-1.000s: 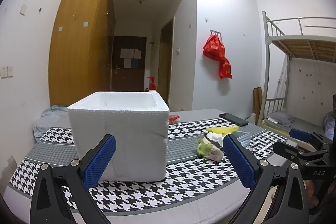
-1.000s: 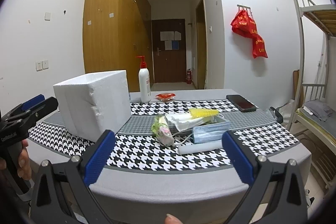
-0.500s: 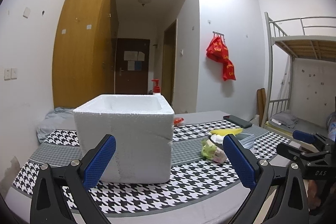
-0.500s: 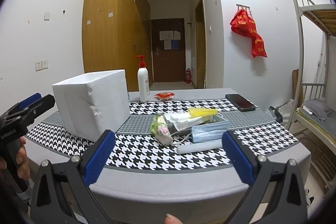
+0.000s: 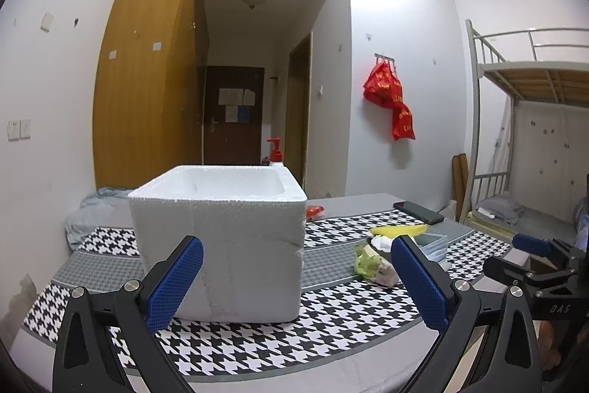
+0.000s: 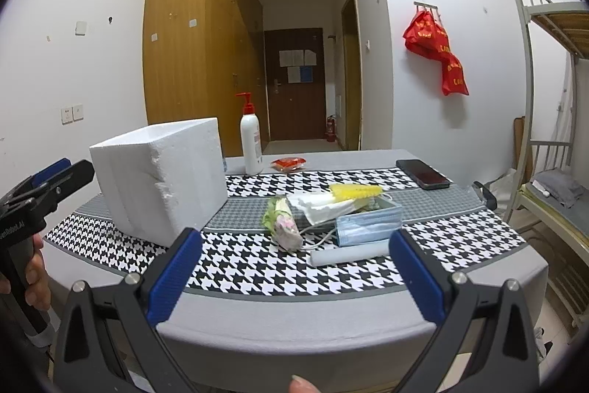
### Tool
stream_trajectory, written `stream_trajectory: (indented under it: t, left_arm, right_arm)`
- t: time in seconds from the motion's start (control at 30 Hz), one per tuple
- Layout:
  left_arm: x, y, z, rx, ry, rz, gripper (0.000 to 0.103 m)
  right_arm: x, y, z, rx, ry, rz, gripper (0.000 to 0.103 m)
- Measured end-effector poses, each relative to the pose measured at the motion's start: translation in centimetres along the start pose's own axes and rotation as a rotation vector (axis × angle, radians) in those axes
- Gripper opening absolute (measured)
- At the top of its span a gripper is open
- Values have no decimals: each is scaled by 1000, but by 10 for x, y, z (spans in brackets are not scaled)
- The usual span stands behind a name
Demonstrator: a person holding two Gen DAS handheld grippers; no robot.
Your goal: Organize soft objects
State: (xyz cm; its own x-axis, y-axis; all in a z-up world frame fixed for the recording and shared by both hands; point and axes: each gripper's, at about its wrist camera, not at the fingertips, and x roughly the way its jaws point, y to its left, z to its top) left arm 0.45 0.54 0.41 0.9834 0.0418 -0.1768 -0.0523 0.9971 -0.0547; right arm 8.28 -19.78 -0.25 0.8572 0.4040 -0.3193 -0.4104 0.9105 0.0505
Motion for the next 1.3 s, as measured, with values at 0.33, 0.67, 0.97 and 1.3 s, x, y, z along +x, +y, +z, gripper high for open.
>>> stream_trajectory:
  t: [0.33, 0.67, 0.97, 1.3]
  left_arm:
    - [-4, -3, 1, 21, -12, 3, 102]
    - [-4, -8, 0, 52, -13, 7, 102]
    - [-3, -13, 0, 56, -5, -13, 102]
    - [14, -40, 6, 71, 35, -129, 102]
  right_arm:
    - [-1, 1, 1, -5, 3, -3, 103]
    - [-3, 0, 0, -2, -3, -5, 103]
    - [-2, -4, 1, 4, -1, -15, 103]
    - [0, -22, 6, 26, -5, -40, 103]
